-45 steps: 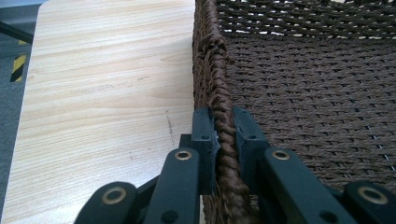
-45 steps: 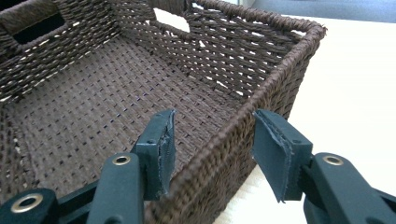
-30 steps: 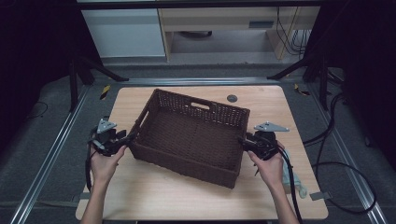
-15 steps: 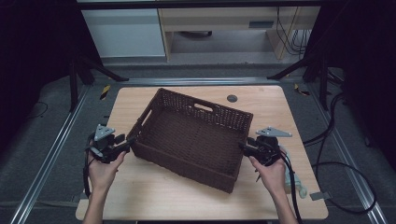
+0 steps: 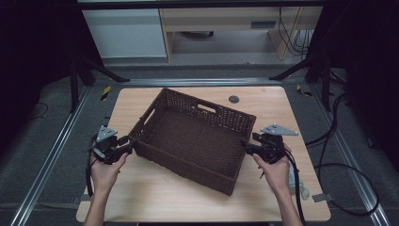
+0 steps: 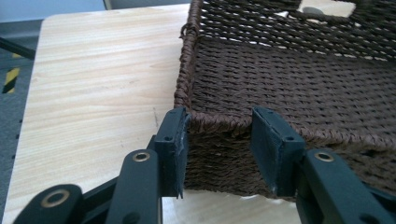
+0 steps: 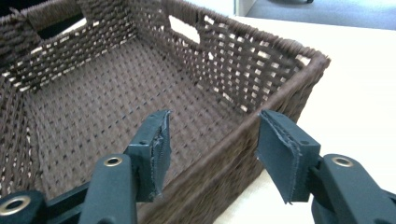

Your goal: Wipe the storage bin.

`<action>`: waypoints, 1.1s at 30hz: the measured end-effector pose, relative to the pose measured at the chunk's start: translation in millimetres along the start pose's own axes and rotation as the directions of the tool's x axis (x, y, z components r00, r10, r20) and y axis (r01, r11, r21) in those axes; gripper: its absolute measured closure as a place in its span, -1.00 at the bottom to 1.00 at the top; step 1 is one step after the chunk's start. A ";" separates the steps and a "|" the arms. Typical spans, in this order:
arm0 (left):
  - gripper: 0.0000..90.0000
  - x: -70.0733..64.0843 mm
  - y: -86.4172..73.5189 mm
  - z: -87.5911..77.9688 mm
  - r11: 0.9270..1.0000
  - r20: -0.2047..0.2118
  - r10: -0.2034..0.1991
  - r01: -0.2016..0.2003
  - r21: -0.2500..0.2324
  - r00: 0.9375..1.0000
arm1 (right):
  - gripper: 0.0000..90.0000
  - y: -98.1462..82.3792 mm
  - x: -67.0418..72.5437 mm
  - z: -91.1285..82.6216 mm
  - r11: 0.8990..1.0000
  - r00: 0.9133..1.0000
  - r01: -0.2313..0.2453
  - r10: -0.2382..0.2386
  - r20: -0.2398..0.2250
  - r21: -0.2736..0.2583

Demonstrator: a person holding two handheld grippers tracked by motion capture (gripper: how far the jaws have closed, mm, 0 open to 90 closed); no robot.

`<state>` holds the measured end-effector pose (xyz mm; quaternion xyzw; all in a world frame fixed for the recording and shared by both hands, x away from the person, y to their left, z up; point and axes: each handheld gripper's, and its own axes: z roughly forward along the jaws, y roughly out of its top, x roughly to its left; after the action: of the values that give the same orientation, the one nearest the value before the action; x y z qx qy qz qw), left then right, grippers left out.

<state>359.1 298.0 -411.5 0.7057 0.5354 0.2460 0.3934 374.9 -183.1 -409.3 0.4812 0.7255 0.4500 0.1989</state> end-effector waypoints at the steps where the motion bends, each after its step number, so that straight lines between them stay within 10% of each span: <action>1: 0.25 0.2 1.3 2.1 1.000 -0.013 0.010 -0.010 -0.008 1.000 | -0.03 0.8 -1.2 1.2 1.000 1.000 -0.004 0.004 0.002 -0.003; 13: 0.21 2.1 8.0 11.0 1.000 -0.044 -0.006 0.006 -0.006 0.999 | 0.14 0.1 -10.4 19.0 1.000 0.999 0.006 -0.006 0.046 0.007; 16: 0.16 -3.6 6.1 5.3 1.000 0.002 -0.013 0.013 -0.021 1.000 | 0.16 -2.0 -9.9 17.9 1.000 0.999 0.001 -0.001 0.047 0.017; 33: 0.14 -35.4 4.6 9.6 0.998 0.028 0.064 -0.064 -0.011 0.998 | 0.21 -5.1 -3.0 4.8 0.999 0.999 -0.008 0.006 0.043 0.049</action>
<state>358.2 261.1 -410.5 0.7240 0.5058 0.2510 0.3963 377.2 -184.1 -416.5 0.4980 0.7304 0.4221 0.2009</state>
